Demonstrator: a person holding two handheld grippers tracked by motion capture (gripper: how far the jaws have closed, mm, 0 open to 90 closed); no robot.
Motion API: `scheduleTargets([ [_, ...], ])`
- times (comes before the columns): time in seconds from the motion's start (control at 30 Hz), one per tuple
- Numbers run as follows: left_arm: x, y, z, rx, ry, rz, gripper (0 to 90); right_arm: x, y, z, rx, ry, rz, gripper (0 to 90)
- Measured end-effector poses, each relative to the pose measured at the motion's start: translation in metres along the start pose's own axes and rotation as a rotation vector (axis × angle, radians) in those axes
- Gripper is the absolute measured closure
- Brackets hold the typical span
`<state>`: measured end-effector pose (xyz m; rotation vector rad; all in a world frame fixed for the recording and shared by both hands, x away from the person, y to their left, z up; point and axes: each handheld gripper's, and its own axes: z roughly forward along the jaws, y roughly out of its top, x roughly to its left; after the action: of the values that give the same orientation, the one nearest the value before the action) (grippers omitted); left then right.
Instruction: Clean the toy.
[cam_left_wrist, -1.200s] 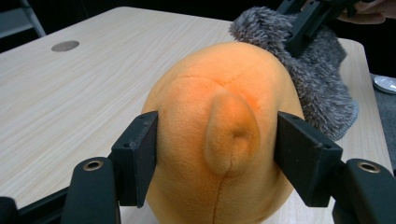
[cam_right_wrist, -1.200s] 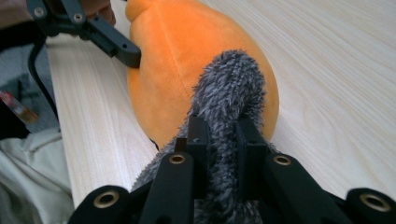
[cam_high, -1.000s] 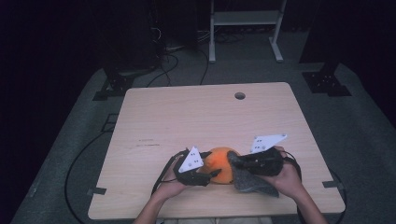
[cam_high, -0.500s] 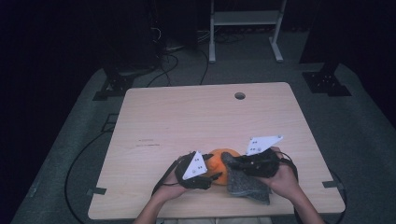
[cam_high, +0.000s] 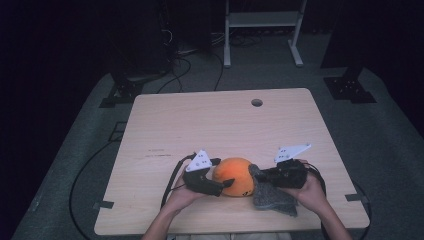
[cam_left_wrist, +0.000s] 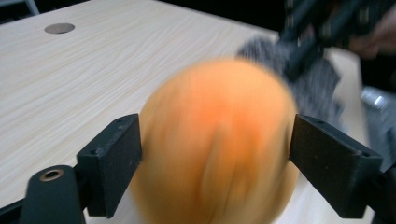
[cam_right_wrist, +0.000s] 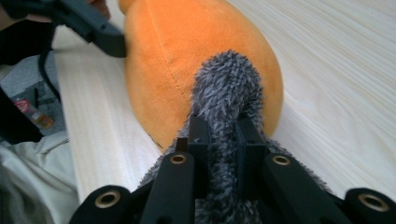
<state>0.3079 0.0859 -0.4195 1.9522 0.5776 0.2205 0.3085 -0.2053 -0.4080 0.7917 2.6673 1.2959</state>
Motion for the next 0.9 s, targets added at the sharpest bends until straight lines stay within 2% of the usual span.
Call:
scheduleTargets([
  [0.03, -0.002, 0.000, 0.004, 0.032, 0.030, 0.000, 19.8, 0.005, 0.003, 0.001, -0.005, 0.007, -0.017, 79.0],
  [0.1, -0.002, -0.003, 0.005, 0.017, 0.035, 0.004, 29.0, 0.006, 0.004, 0.002, -0.003, 0.006, -0.024, 79.0],
  [0.13, -0.004, -0.006, 0.004, -0.015, 0.060, 0.026, 35.1, 0.010, 0.005, 0.003, -0.005, -0.009, -0.034, 79.0],
  [0.17, -0.005, -0.006, 0.003, -0.044, 0.072, 0.044, 37.8, 0.010, 0.006, 0.003, -0.010, -0.014, -0.033, 79.1],
  [0.2, -0.005, -0.006, 0.003, -0.044, 0.072, 0.044, 40.1, 0.010, 0.006, 0.003, -0.010, -0.014, -0.033, 79.1],
  [0.27, -0.009, -0.004, 0.001, -0.133, 0.090, 0.099, 41.7, 0.013, 0.014, -0.002, -0.055, -0.048, -0.046, 79.1],
  [0.3, -0.009, -0.004, 0.001, -0.133, 0.090, 0.099, 41.6, 0.013, 0.014, -0.002, -0.055, -0.048, -0.046, 79.1],
  [0.33, -0.009, -0.003, 0.002, -0.157, 0.104, 0.118, 41.3, 0.014, 0.019, -0.004, -0.091, -0.068, -0.047, 79.1],
  [0.4, -0.003, -0.008, 0.006, -0.116, 0.104, 0.112, 39.4, 0.012, 0.019, 0.000, -0.083, -0.082, -0.044, 79.1],
  [0.43, -0.003, -0.008, 0.006, -0.116, 0.104, 0.112, 37.0, 0.012, 0.019, 0.000, -0.083, -0.082, -0.044, 79.1],
  [0.47, 0.003, -0.012, 0.005, -0.115, 0.061, 0.057, 32.7, 0.011, 0.015, 0.011, -0.048, -0.066, -0.038, 79.2],
  [0.5, 0.003, -0.012, 0.005, -0.115, 0.061, 0.057, 28.0, 0.011, 0.015, 0.011, -0.048, -0.066, -0.038, 79.2],
  [0.53, 0.008, -0.007, 0.000, -0.099, 0.028, -0.003, 23.0, 0.012, 0.011, 0.016, -0.037, -0.029, -0.032, 79.1],
  [0.57, 0.009, -0.004, -0.003, -0.108, 0.016, -0.033, 19.7, 0.013, 0.010, 0.016, -0.031, -0.017, -0.028, 79.1],
  [0.63, 0.011, -0.003, -0.004, -0.090, 0.001, -0.073, 18.3, 0.017, 0.009, 0.017, -0.017, 0.020, -0.044, 79.1],
  [0.67, 0.012, -0.004, -0.001, -0.037, 0.007, -0.089, 18.3, 0.019, 0.008, 0.018, -0.007, 0.044, -0.052, 79.1],
  [0.7, 0.012, -0.004, -0.001, -0.037, 0.007, -0.089, 18.5, 0.021, 0.008, 0.019, -0.001, 0.056, -0.063, 79.0],
  [0.73, 0.014, -0.010, 0.003, 0.000, 0.000, -0.125, 23.4, 0.023, 0.008, 0.019, 0.013, 0.047, -0.074, 78.9],
  [0.8, 0.015, -0.012, 0.001, 0.001, 0.001, -0.123, 27.1, 0.023, 0.008, 0.018, 0.017, 0.046, -0.075, 78.9],
  [0.83, 0.016, -0.011, -0.003, 0.022, 0.007, -0.112, 27.6, 0.016, 0.004, 0.016, 0.023, 0.051, -0.053, 78.8],
  [0.9, 0.017, -0.012, -0.004, 0.020, 0.006, -0.109, 27.6, 0.013, 0.001, 0.016, 0.031, 0.049, -0.046, 78.8],
])
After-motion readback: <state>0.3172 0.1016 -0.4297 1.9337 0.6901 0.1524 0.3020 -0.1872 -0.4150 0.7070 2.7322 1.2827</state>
